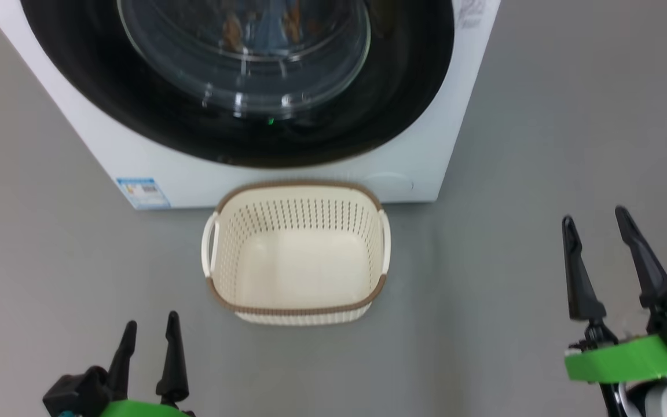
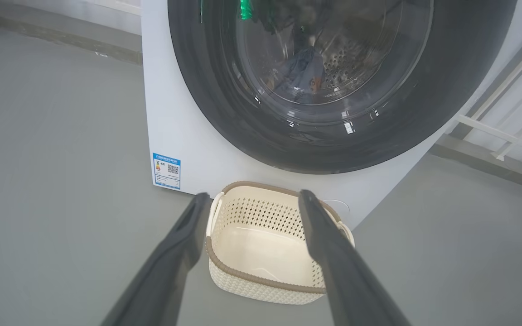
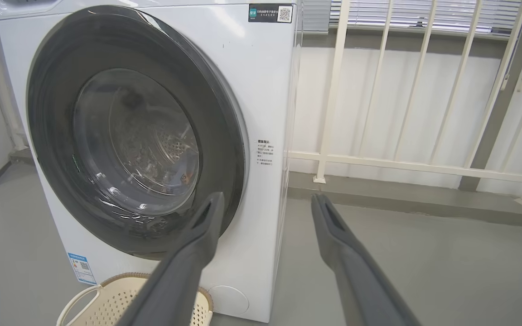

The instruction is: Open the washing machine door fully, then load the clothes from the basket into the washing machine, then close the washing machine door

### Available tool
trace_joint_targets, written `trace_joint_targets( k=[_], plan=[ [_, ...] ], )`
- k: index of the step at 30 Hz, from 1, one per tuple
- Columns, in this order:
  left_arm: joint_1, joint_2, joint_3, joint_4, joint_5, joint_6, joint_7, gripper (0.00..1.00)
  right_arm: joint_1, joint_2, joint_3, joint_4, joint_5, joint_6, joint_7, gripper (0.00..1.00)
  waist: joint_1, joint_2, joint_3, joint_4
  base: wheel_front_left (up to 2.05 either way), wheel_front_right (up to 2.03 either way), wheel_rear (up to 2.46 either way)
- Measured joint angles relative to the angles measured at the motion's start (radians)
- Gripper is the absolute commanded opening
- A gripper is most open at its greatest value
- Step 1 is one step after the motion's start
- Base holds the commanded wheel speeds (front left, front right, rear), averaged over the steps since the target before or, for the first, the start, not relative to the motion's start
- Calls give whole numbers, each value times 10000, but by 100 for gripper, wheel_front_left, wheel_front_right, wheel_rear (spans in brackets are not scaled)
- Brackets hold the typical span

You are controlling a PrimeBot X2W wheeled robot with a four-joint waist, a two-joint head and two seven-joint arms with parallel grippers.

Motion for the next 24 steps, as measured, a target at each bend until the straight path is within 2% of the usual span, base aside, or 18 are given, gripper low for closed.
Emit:
trace_joint_targets(
  k=[11, 20, 21, 24],
  plan=[
    [743, 13, 67, -153, 385, -395, 0, 100, 1685, 190, -286, 222, -205, 0, 2, 100, 0, 0, -1427, -297, 0, 0, 0],
    [1079, 17, 445, -82, 558, -541, 0, 100, 2137, 242, -40, 727, 84, 0, 69, 100, 0, 0, -1884, -910, 0, 0, 0],
    [1110, 15, 458, -75, 552, -539, 0, 0, 2197, 244, -29, 740, 84, 0, 69, 0, 0, 0, -1930, -941, 0, 0, 0],
    [1176, -56, 403, 217, 552, -531, 15, 0, 2290, 288, -25, 1112, 69, 2, 73, 0, 0, 0, -1952, -956, 0, 0, 0]
  ],
)
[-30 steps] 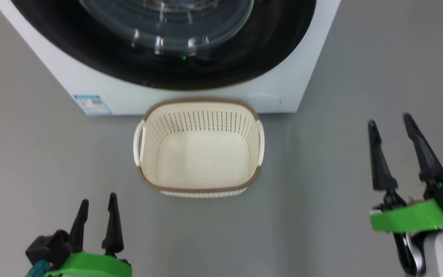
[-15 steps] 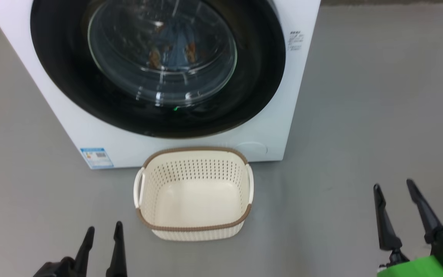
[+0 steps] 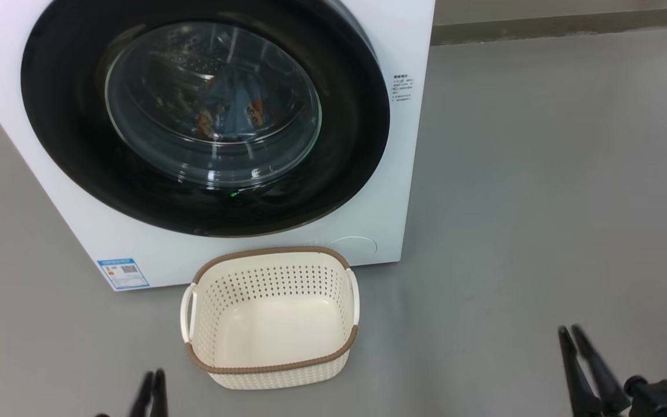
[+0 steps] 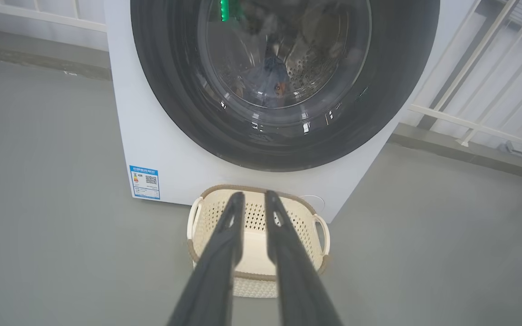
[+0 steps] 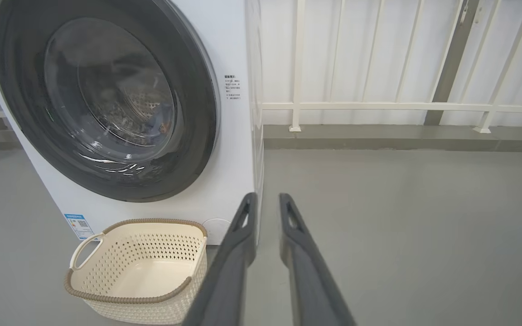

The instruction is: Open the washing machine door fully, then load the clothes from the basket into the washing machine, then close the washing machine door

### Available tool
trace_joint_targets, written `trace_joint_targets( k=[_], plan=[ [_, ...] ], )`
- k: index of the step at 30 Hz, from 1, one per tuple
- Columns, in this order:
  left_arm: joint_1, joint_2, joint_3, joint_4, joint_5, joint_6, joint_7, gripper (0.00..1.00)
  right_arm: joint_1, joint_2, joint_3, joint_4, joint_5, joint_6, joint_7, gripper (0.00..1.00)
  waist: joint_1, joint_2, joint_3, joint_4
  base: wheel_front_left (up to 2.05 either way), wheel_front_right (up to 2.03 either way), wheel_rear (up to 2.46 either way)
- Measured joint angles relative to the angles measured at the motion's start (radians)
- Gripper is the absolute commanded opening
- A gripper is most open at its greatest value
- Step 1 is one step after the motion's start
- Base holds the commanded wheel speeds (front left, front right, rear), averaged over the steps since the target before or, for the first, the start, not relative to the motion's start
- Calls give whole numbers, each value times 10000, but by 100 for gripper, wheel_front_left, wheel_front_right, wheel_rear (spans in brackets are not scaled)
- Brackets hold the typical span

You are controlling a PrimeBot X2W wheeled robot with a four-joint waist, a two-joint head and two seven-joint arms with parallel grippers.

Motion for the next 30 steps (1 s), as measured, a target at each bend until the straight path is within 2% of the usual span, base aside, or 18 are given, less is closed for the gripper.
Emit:
trace_joint_targets(
  k=[4, 30],
  plan=[
    [236, -178, -73, 508, -92, 0, 56, 0, 177, 69, 17, 635, 27, 6, 13, 0, 0, 0, 0, -1, 0, 0, 0],
    [94, -161, 165, 522, -2460, -12, 744, 0, -9, 35, 65, 968, 3166, 6, 637, 0, 2, 0, 56, 77, 0, 0, 0]
  ],
)
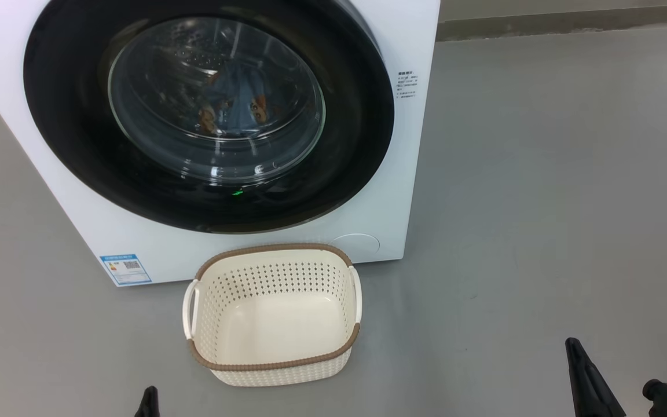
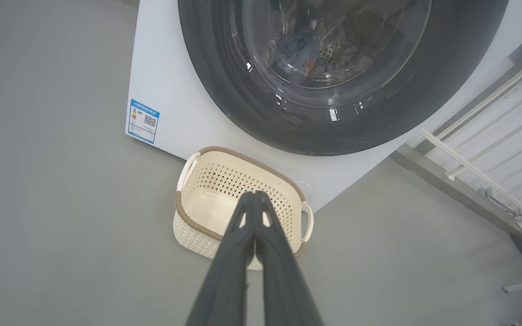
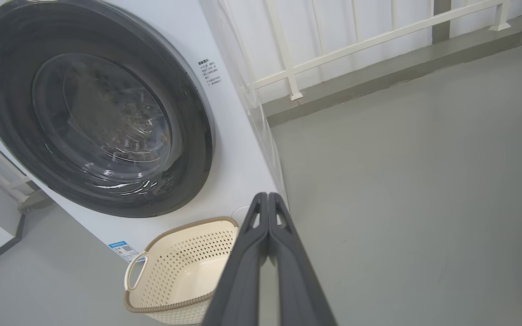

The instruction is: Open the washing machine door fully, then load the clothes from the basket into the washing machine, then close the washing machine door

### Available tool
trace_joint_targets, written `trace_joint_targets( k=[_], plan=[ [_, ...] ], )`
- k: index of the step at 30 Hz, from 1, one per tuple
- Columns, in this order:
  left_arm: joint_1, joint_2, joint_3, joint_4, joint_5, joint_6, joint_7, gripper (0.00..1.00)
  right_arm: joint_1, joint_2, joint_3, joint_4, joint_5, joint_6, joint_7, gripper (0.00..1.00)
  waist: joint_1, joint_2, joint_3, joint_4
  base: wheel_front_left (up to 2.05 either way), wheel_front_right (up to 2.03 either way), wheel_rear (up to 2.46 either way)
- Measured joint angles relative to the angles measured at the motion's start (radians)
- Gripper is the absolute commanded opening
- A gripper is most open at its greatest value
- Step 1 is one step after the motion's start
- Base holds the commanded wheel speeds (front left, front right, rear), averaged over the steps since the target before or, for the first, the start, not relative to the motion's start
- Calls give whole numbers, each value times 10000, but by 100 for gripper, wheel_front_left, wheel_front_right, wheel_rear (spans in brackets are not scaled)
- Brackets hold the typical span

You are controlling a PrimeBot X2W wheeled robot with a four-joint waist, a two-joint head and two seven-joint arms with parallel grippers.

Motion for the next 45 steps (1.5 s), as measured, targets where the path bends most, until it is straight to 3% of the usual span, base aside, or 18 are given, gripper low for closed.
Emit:
trace_joint_targets(
  k=[45],
  plan=[
    [-666, 35, 485, 0, -4422, -90, 1285, 0, -825, -96, 10, 662, 5578, -6, 1233, 0, -1, 0, 95, 136, 0, 0, 0]
  ],
)
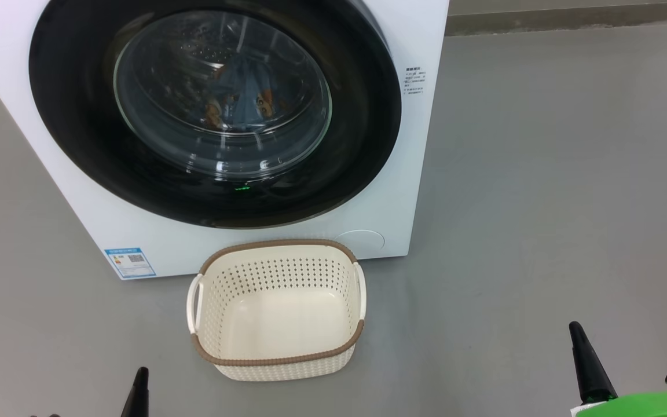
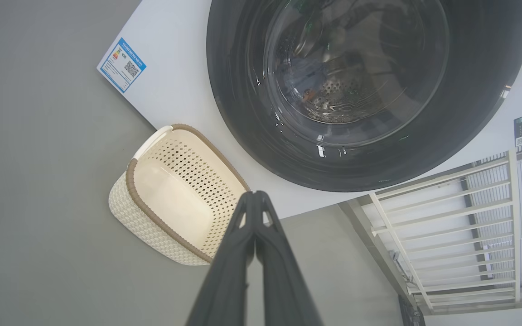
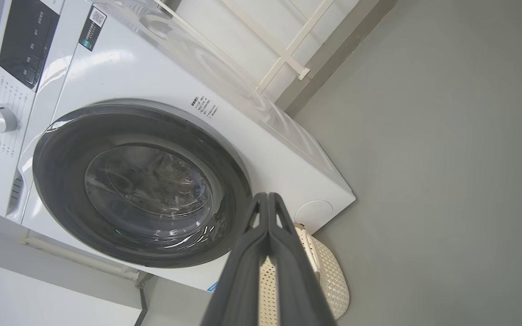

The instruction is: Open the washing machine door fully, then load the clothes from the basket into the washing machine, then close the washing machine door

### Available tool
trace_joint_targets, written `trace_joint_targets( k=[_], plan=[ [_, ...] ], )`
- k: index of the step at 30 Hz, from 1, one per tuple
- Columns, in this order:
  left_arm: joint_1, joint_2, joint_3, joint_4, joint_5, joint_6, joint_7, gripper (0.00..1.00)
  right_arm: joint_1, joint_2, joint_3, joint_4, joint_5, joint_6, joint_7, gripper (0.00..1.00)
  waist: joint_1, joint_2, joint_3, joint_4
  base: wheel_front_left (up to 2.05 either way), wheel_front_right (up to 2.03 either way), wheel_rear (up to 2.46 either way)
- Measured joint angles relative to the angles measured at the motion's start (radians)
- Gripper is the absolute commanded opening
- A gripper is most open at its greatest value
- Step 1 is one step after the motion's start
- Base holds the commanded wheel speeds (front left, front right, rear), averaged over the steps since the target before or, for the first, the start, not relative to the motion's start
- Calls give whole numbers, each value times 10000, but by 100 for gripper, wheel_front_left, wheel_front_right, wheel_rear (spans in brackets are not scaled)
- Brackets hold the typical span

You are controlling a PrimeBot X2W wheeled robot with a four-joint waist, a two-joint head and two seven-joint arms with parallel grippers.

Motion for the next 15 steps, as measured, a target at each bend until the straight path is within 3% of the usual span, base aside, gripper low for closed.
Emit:
trace_joint_targets(
  k=[15],
  plan=[
    [-249, 15, 194, 0, -1507, -31, 439, 0, -321, -44, -12, 205, 1822, -4, 435, 0, 0, 0, 31, 45, 0, 0, 0]
  ],
)
